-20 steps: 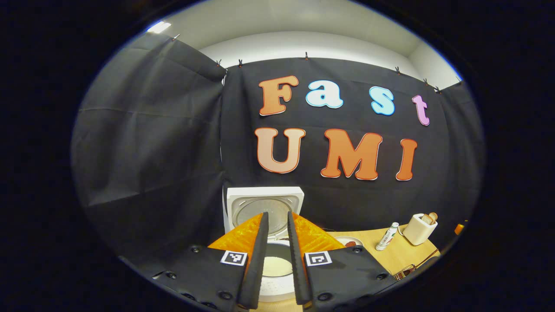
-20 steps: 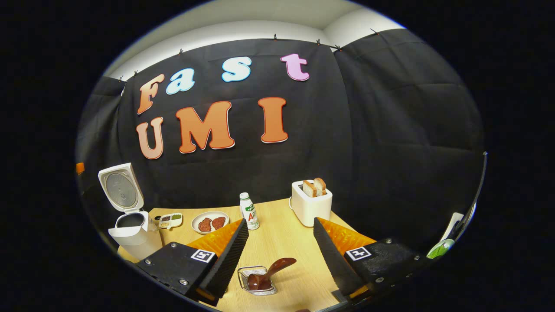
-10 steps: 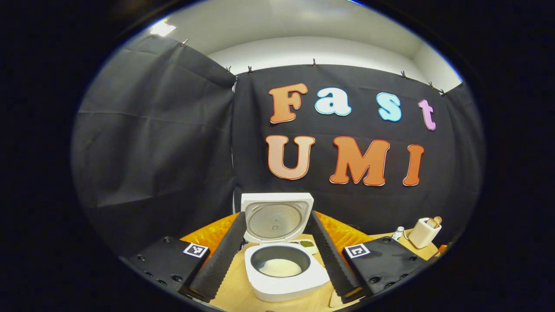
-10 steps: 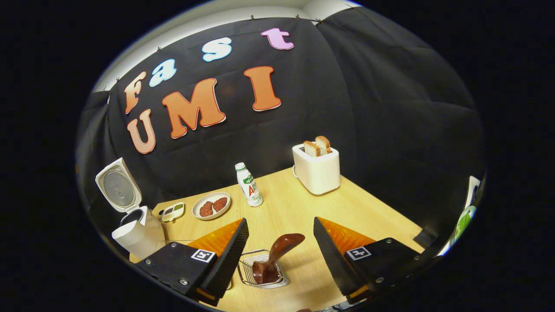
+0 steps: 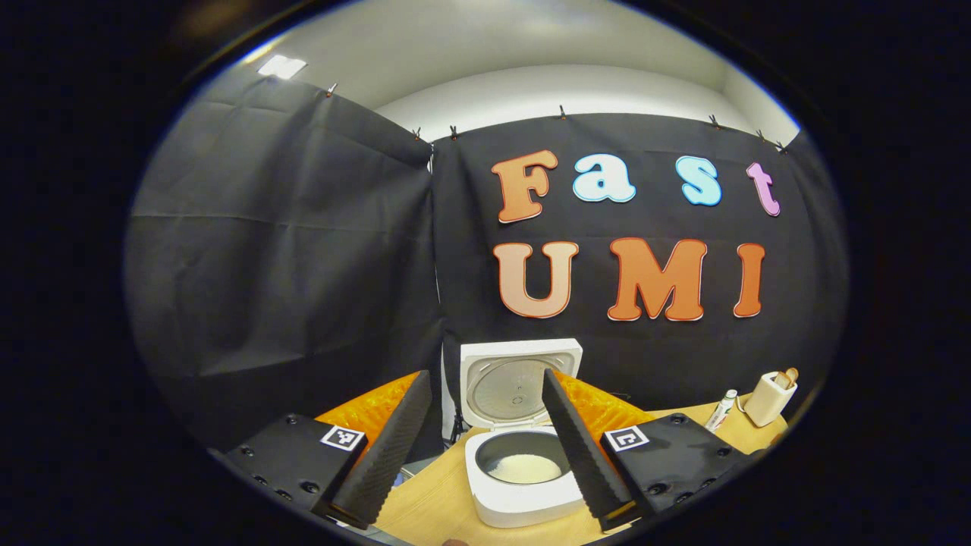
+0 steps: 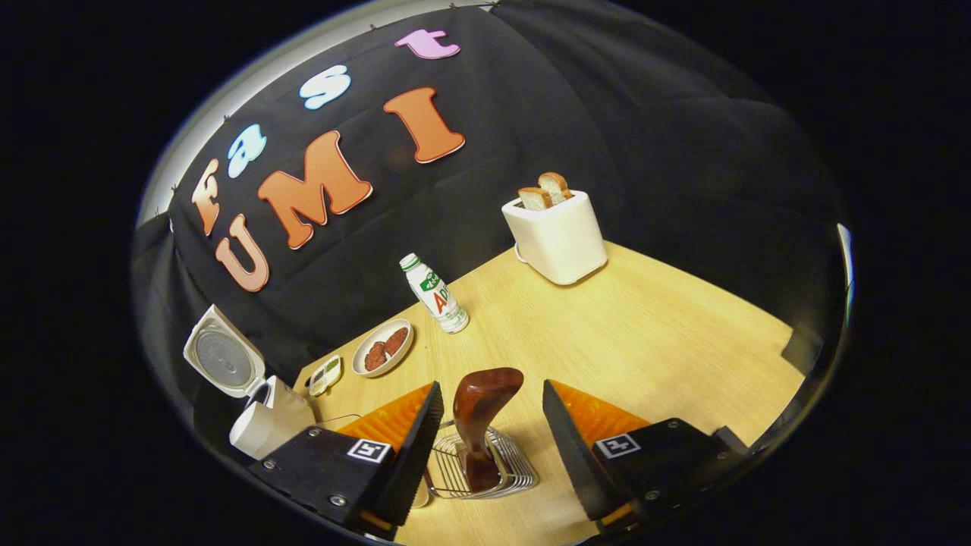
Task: Close the left gripper, press the button to open the rice cooker; take a wooden spoon from the chopstick holder with the right hand, scoop a spoonful of rice and pour it into the rice cooker, then put the wooden spoon back into the chopstick holder.
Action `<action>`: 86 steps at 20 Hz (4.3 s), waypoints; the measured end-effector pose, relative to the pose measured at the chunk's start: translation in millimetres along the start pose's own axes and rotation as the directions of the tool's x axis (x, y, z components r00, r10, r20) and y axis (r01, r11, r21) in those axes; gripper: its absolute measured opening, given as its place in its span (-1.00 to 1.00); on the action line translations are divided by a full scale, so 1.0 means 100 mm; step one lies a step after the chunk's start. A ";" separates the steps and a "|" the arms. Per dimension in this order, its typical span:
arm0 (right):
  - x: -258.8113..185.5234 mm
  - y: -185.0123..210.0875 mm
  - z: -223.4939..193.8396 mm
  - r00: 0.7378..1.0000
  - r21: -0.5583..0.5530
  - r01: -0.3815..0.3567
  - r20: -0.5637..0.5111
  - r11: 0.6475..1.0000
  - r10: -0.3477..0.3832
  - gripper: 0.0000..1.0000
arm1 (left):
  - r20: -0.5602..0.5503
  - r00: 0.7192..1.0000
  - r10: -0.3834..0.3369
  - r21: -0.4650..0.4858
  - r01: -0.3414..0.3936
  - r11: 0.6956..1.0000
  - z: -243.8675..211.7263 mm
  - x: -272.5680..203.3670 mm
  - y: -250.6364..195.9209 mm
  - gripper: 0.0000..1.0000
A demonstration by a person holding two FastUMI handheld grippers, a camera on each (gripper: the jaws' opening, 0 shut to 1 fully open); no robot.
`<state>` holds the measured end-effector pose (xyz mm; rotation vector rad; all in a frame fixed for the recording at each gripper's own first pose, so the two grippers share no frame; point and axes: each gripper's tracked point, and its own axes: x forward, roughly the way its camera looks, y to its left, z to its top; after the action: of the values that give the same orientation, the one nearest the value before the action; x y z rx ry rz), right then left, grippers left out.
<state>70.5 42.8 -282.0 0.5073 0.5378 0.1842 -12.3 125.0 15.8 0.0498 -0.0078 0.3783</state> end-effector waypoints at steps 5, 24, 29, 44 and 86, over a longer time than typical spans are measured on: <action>0.08 0.13 -0.10 0.997 0.159 -0.056 -0.043 0.986 0.064 -0.34 | -0.026 1.000 0.009 -0.012 -0.009 1.000 -0.13 -0.03 0.00 1.00; -0.38 0.78 0.40 0.994 -0.238 0.007 0.107 0.971 0.019 -0.90 | -0.009 1.000 -0.003 -0.024 0.002 1.000 -0.14 -0.03 0.39 0.99; -0.61 1.14 0.46 0.987 -0.268 -0.006 0.152 0.963 0.048 -0.89 | -0.017 0.999 -0.044 -0.023 0.043 0.999 -0.16 0.04 0.51 0.96; -0.38 2.25 -0.12 0.975 -0.392 -0.086 0.157 0.916 0.159 -0.90 | -0.052 0.993 -0.106 0.000 0.106 0.994 -0.36 0.18 0.86 1.00; 0.40 1.86 -1.42 0.991 0.350 -0.089 -0.060 0.932 0.118 -0.91 | -0.112 0.989 -0.100 0.032 0.104 0.994 -0.62 0.31 0.74 1.00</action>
<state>21.7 273.6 -310.5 0.8771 0.6264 0.2122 -11.0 208.4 -42.4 0.0667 0.1111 0.2787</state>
